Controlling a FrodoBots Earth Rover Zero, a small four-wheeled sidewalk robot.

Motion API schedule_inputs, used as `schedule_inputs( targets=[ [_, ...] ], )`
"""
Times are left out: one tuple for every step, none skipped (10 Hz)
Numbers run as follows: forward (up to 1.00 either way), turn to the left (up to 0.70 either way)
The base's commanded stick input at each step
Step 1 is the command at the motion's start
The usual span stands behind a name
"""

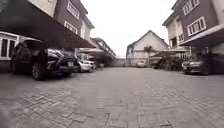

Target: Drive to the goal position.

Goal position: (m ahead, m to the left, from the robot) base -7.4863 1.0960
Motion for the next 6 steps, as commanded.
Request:
schedule_inputs(
  targets=[
    [0.7,0.0],
    [0.7,0.0],
    [0.7,0.0],
    [0.7,-0.02],
    [0.7,-0.09],
    [0.7,-0.16]
  ],
)
